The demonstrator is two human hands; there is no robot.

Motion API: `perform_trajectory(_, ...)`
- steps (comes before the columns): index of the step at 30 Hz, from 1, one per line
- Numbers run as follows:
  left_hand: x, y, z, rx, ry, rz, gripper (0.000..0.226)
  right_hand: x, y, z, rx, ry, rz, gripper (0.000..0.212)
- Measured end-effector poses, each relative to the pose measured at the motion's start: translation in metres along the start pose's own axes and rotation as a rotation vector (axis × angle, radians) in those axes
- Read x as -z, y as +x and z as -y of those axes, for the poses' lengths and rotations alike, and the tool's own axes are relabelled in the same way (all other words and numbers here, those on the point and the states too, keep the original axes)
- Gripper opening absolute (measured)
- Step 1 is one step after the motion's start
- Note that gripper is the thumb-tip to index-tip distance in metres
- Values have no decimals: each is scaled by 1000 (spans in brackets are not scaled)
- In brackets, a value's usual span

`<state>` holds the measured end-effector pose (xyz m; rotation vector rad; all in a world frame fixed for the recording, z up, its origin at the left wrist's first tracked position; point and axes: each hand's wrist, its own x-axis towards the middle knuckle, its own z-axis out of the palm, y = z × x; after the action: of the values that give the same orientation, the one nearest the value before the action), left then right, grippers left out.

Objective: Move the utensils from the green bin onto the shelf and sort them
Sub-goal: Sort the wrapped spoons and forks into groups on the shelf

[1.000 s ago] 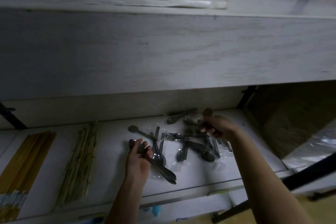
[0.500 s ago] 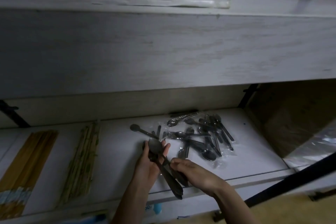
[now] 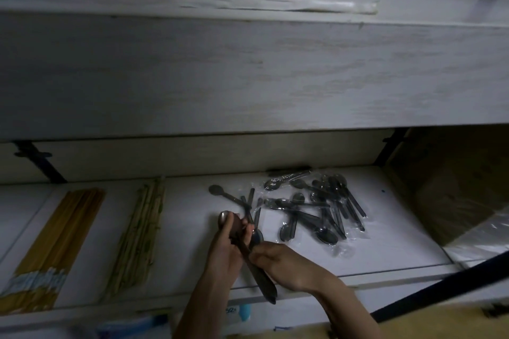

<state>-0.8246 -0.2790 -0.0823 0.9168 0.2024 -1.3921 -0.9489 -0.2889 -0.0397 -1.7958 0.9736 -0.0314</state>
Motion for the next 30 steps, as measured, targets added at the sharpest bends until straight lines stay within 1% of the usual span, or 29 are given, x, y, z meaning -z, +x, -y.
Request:
perform_trajectory(2, 3, 1, -2, 23, 4, 37, 22, -1, -1, 0, 57, -139, -29, 33)
perform_trajectory(4, 6, 1, -4, 20, 2, 92, 23, -2, 0, -2, 79, -224, -98, 34)
perform_trajectory(6, 7, 0, -6, 1, -16, 142, 25, -5, 2, -7, 55, -190, -174, 32)
perform_trajectory(8, 6, -1, -9, -9, -51, 176, 28, -8, 3, -10, -9, -69, -198, 30)
perform_trajectory(9, 5, -2, -10, -9, -64, 183, 28, -10, 3, -10, -42, -1, -174, 28)
perform_trajectory(12, 3, -1, -13, -16, -62, 174, 29, -17, 0, -5, -128, 335, 44, 23)
perform_trajectory(13, 3, -1, -13, -18, -57, 169, 29, -22, -1, -1, -147, 433, 87, 22)
perform_trajectory(14, 4, 0, -12, -22, -49, 165, 28, -27, -1, 2, -163, 487, 85, 21)
perform_trajectory(16, 4, 3, -13, -39, -7, 144, 27, -37, 2, 3, -207, 620, 25, 22)
perform_trajectory(18, 4, 5, -16, -39, 53, 107, 27, -42, 7, -1, -242, 889, 27, 24)
perform_trajectory(20, 7, 9, -21, -21, 89, 72, 27, -43, 10, -2, -263, 1162, 88, 25)
perform_trajectory(21, 10, 11, -23, -26, 110, 57, 27, -44, 11, 0, -268, 1239, 111, 26)
perform_trajectory(23, 16, 15, -27, -59, 159, 33, 27, -48, 13, 6, -278, 1274, 143, 28)
perform_trajectory(24, 19, 17, -29, -79, 179, 24, 27, -51, 14, 10, -283, 1218, 131, 29)
perform_trajectory(25, 21, 19, -32, -101, 204, 16, 26, -53, 16, 12, -273, 1081, 92, 29)
perform_trajectory(26, 22, 22, -36, -124, 246, 5, 25, -56, 20, 14, -249, 847, 37, 27)
perform_trajectory(28, 20, 27, -42, -172, 372, -25, 22, -60, 30, 17, -166, 286, -66, 24)
perform_trajectory(29, 18, 29, -45, -192, 434, -43, 21, -62, 35, 18, -124, 33, -112, 28)
perform_trajectory(30, 15, 32, -48, -214, 491, -60, 22, -62, 41, 20, -107, -155, -149, 33)
